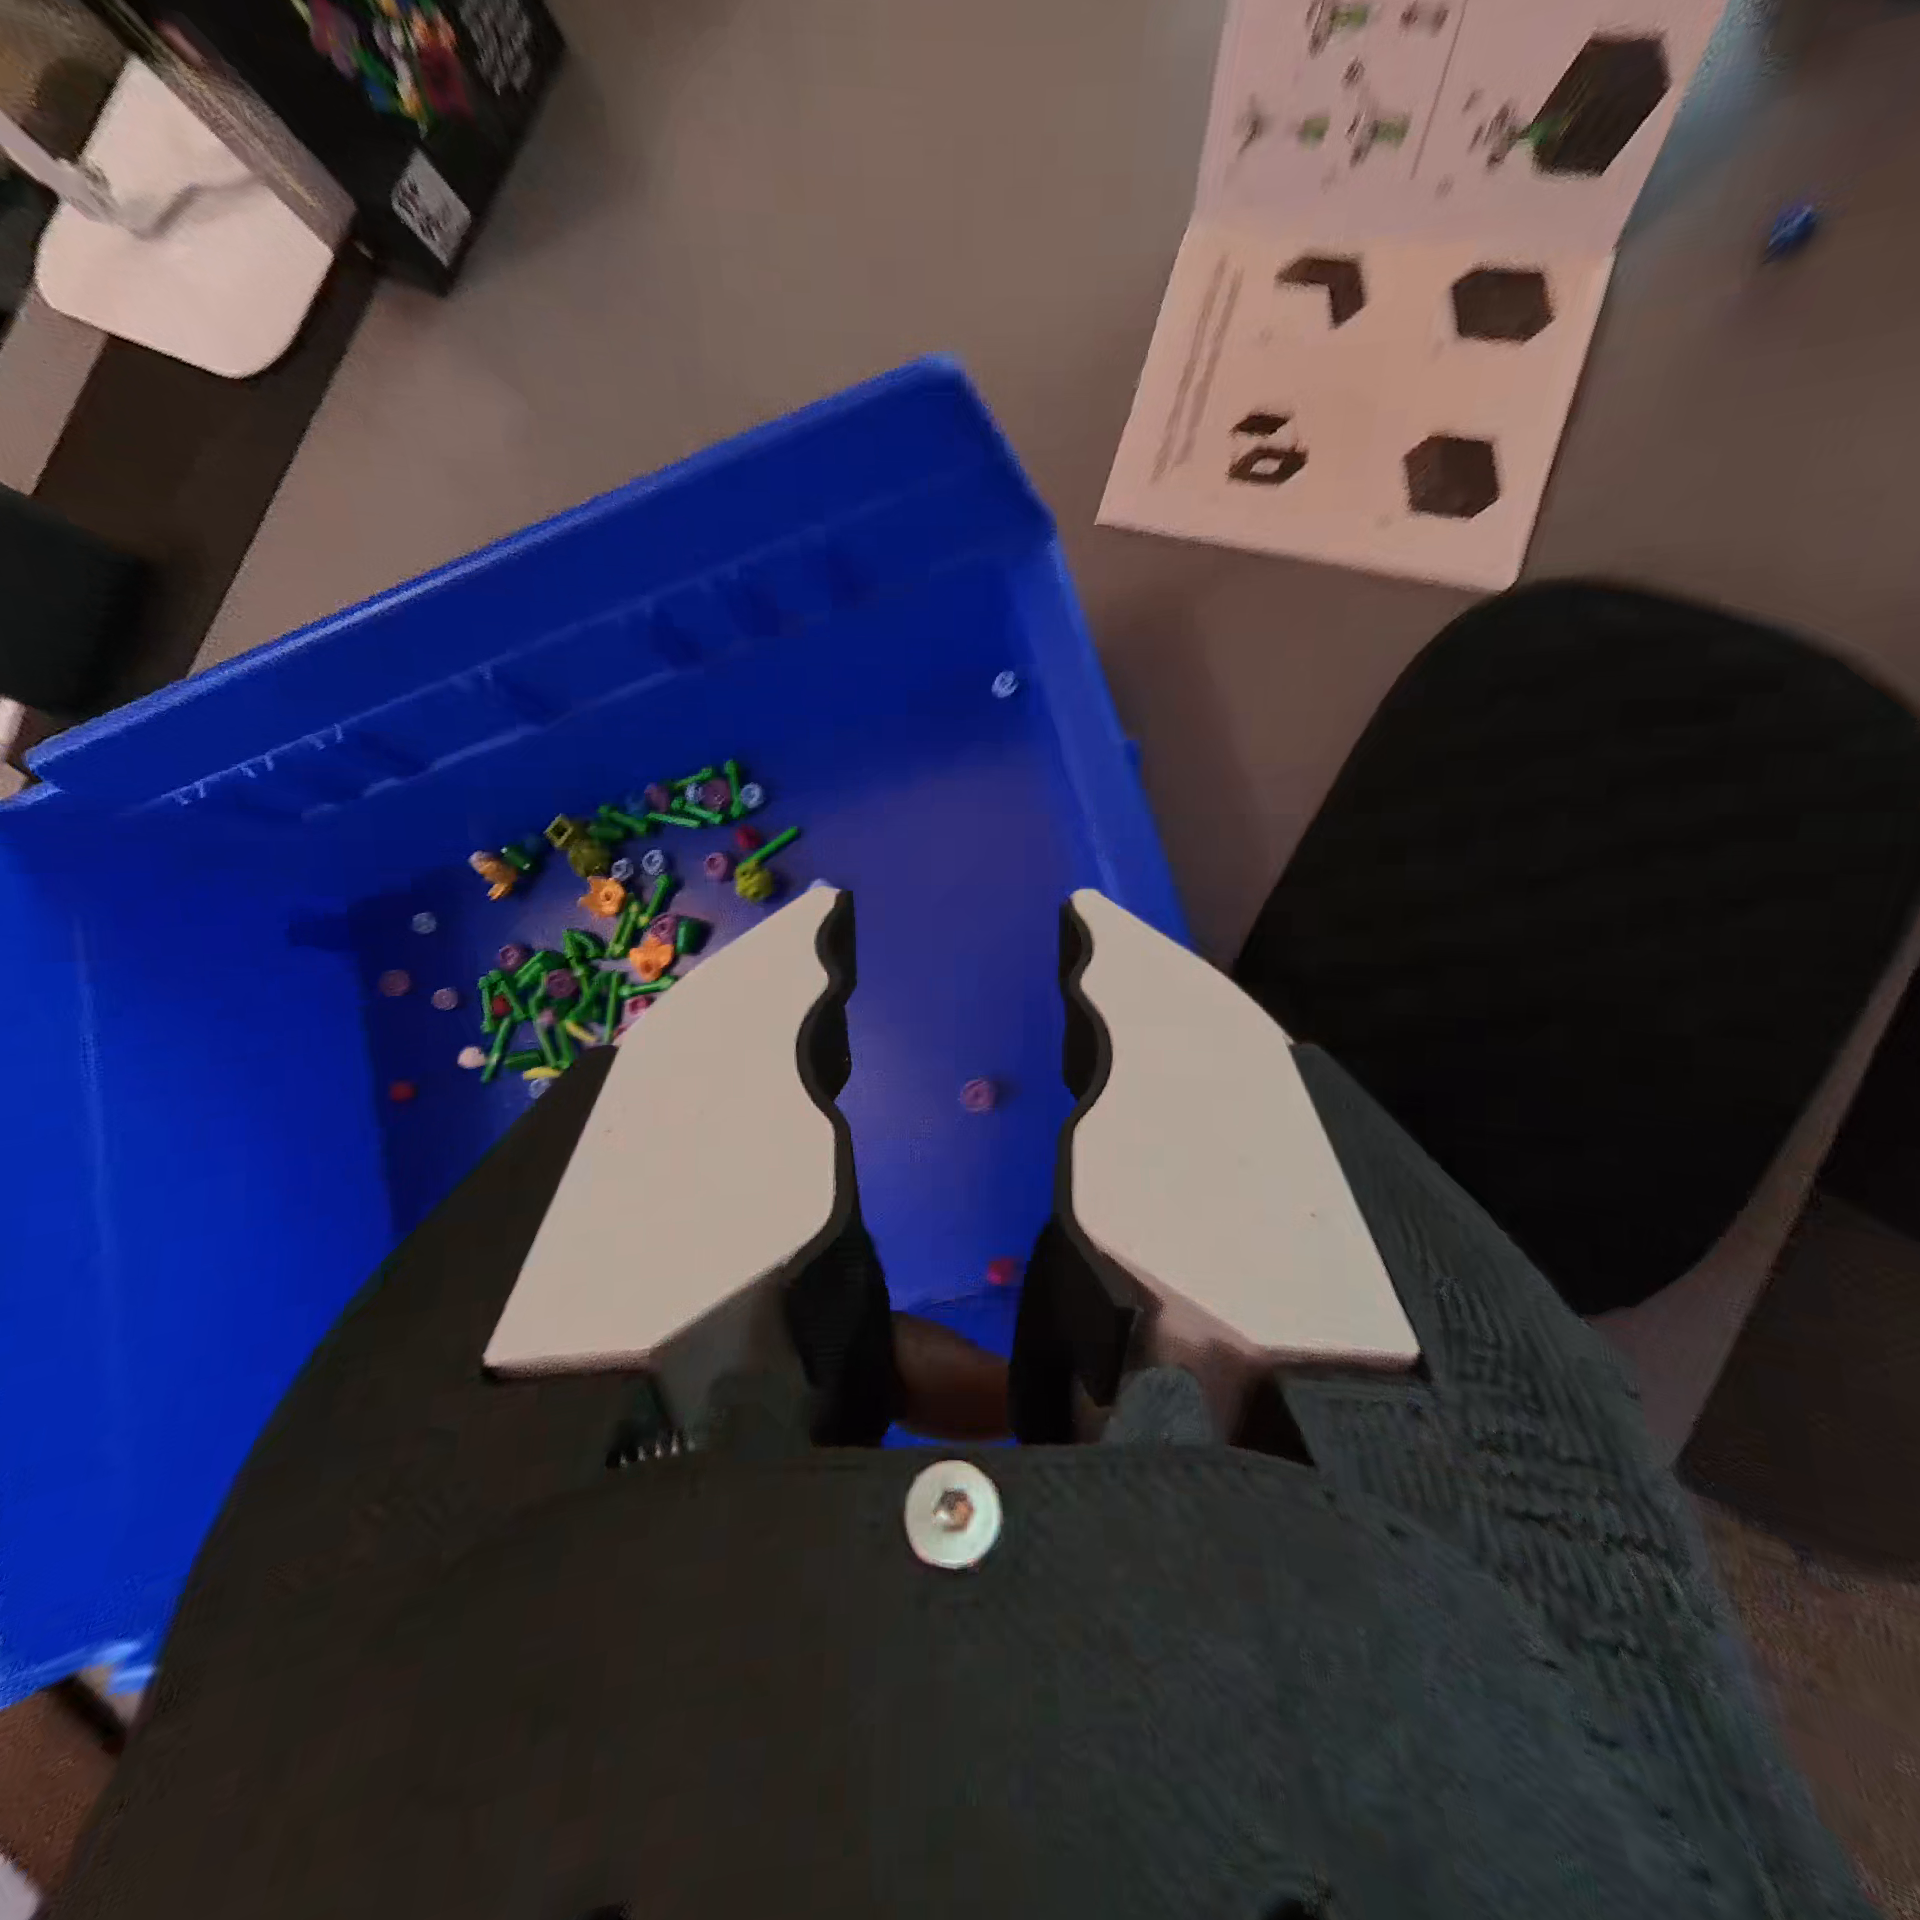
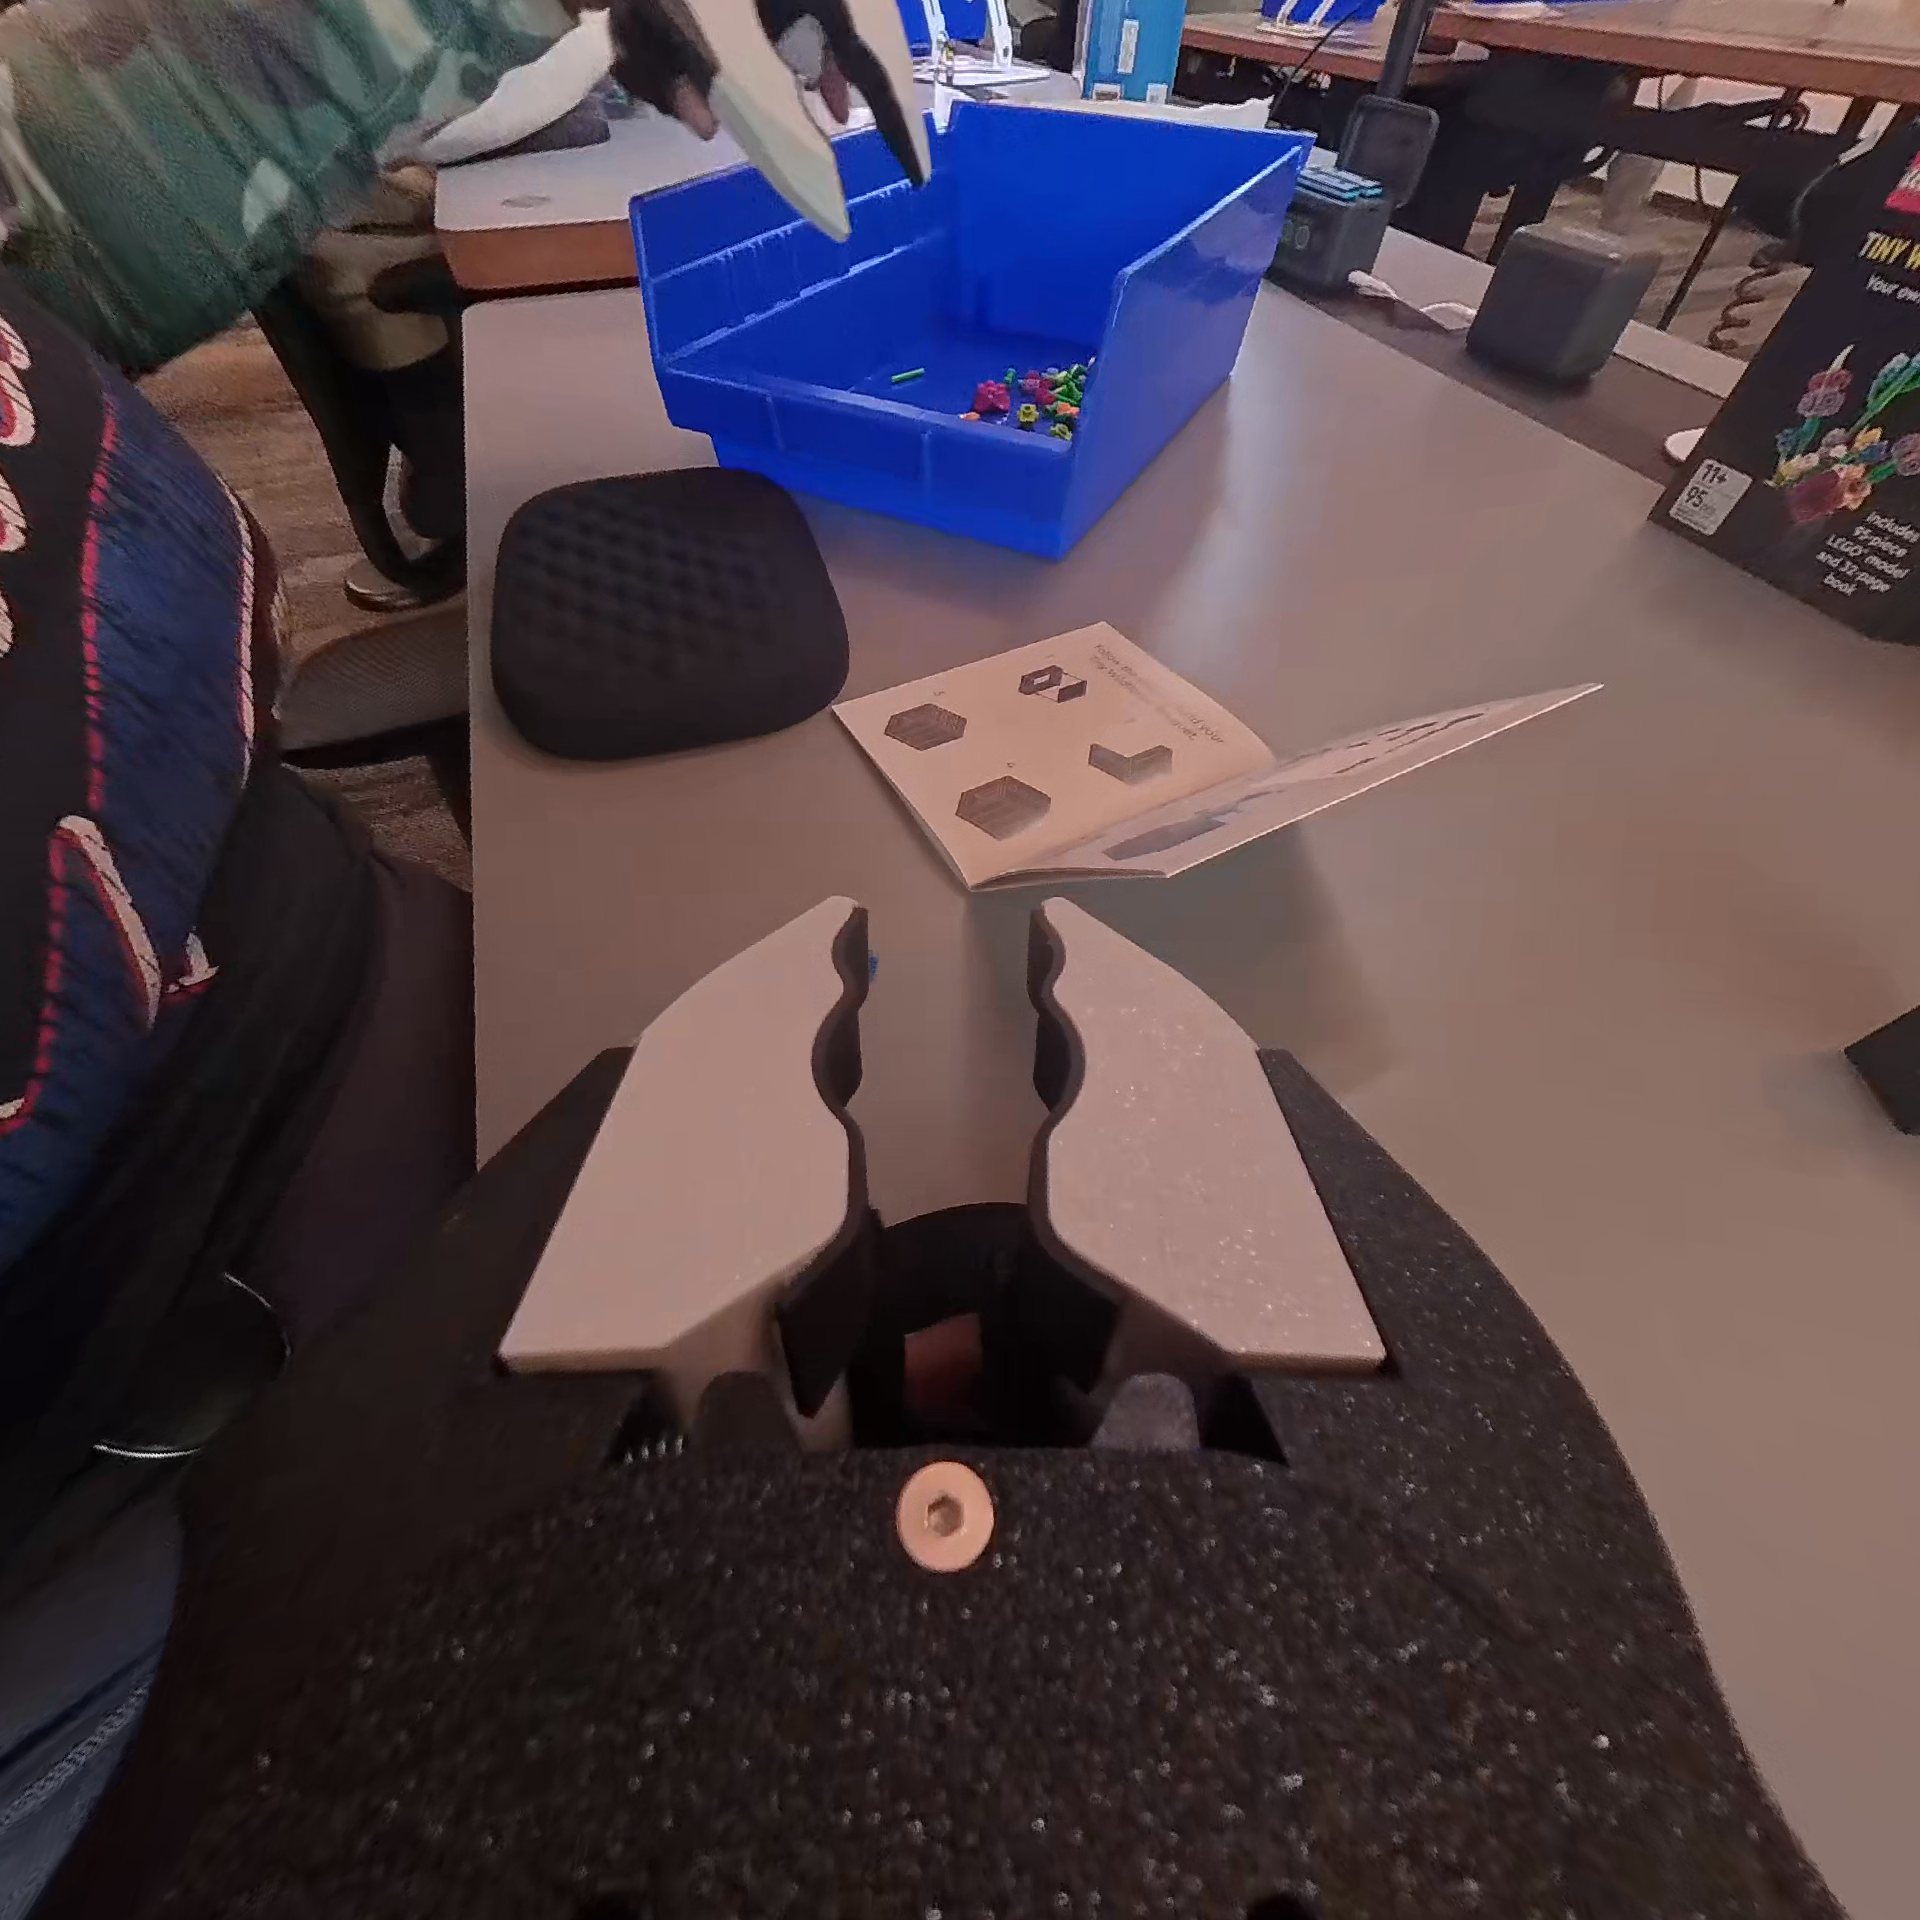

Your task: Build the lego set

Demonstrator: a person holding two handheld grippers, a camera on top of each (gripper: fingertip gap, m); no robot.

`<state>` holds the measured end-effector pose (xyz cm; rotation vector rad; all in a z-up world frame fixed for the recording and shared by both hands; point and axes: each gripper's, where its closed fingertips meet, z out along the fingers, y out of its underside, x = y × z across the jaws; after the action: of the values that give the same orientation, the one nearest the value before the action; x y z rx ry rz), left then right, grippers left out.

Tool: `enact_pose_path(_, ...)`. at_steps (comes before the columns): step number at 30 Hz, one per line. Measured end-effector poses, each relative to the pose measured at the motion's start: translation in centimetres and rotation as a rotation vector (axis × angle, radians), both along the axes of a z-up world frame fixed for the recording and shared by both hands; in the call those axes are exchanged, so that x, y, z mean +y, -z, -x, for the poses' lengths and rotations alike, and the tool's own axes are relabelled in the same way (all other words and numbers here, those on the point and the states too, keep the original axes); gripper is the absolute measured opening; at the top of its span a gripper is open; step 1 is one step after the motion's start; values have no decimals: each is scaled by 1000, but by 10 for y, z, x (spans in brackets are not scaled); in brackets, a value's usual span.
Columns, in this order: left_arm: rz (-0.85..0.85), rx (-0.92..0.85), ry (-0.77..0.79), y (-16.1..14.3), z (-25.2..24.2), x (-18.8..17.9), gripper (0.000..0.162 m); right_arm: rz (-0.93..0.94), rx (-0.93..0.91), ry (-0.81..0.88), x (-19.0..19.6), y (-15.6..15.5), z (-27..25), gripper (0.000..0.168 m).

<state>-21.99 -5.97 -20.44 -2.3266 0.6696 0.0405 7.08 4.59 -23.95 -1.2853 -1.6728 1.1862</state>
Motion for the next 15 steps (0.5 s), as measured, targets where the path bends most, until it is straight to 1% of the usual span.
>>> enact_pose_path(4,143,79,4,19,51,15,22,-28,-43,-5,-2,9,2,29)
enact_pose_path(7,272,258,-84,45,107,22,13,-39,-80,-11,-3,15,3,29)
enact_pose_path(8,305,294,-82,53,118,24,12,-37,-80,-13,-3,15,3,29)
enact_pose_path(11,353,341,-37,69,132,31,11,-19,-60,-9,-2,13,2,29)
enact_pose_path(15,353,277,23,78,124,43,11,12,-56,-6,0,12,3,28)
